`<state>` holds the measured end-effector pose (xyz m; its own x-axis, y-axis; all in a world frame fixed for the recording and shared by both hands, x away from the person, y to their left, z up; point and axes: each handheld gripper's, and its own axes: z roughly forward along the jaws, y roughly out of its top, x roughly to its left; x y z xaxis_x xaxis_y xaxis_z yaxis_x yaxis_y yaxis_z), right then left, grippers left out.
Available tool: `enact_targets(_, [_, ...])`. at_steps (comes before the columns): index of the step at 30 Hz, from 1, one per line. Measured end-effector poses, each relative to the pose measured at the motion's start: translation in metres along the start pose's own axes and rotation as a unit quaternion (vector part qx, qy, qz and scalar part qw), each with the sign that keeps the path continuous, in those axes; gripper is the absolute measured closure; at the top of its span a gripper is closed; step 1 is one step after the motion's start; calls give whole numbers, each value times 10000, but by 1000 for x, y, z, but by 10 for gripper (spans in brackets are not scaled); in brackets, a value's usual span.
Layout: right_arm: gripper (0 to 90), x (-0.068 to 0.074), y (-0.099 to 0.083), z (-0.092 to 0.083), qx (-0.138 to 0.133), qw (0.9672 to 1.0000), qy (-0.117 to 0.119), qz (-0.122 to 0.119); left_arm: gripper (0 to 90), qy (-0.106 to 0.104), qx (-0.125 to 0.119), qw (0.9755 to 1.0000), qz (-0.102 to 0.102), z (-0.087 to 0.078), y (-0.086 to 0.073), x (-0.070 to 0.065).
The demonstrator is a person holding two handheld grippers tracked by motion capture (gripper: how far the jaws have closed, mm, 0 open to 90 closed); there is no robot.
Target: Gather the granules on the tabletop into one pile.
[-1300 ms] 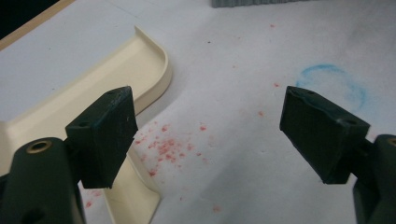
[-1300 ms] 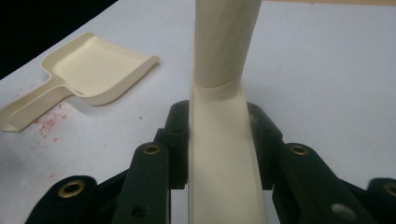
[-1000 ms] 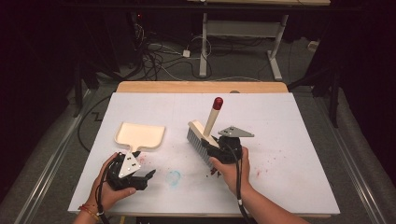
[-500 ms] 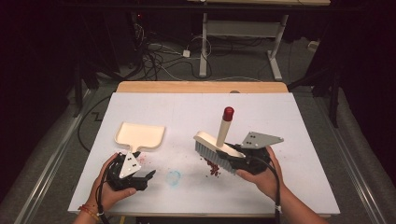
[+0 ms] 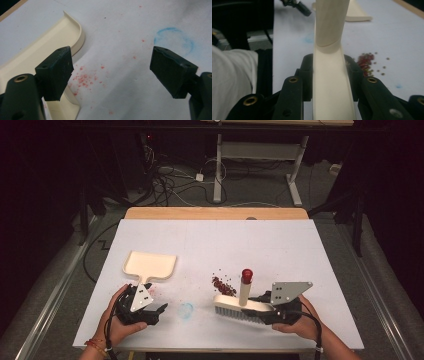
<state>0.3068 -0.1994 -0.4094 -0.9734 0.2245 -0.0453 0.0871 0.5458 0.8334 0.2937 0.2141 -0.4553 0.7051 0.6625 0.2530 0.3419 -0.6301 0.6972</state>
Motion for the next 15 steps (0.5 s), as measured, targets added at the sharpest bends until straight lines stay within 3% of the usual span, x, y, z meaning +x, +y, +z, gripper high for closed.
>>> enact_targets(4, [671,4,-2,13,100,9992,336,-196,178,-17,6,10000,4,0,0,0])
enact_targets(7, [672,3,-4,25,159,9985,363,-367,178,-31,21,10000,29,1,0,0])
enact_targets(15, [671,-32,0,42,65,9990,359,-241,178,-79,76,9999,105,5,1,-2])
